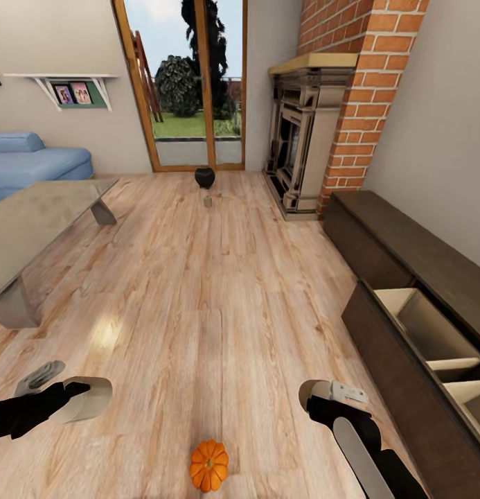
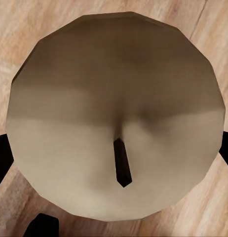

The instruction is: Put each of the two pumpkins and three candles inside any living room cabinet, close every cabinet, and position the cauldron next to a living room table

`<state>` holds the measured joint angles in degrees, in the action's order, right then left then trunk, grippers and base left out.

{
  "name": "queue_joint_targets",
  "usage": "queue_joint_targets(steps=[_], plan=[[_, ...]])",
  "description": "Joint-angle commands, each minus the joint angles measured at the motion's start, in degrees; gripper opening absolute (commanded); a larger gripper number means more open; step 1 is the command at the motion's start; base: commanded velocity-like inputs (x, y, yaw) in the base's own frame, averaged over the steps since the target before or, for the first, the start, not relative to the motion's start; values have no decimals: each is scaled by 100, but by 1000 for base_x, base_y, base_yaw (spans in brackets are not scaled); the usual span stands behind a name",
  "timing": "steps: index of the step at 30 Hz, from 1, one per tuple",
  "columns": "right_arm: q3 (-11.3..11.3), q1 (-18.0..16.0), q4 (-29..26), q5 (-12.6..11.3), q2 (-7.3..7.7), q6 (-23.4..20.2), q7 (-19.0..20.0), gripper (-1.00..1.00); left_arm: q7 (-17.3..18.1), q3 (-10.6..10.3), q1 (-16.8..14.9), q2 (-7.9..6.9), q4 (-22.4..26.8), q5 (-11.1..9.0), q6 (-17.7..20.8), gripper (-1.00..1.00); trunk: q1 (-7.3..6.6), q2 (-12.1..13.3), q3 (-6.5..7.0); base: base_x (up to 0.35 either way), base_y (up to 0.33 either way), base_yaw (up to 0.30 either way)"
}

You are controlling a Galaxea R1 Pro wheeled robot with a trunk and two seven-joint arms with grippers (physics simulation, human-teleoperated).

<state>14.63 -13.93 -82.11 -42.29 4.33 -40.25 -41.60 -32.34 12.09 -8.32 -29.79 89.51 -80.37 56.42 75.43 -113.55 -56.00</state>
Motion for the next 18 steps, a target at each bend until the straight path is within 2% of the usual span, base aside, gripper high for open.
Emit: queue_joint_targets(steps=[1,18], plan=[[13,-5,-6,-52,6,-10,-59,-100,-56,3,-3,0,3,-57,18,-100,-23,39,14,0,0,0],[13,-5,-15,-52,6,-6,-58,-100,-45,3,-3,0,5,-57,18,-100,-397,721,319,0,0,0]])
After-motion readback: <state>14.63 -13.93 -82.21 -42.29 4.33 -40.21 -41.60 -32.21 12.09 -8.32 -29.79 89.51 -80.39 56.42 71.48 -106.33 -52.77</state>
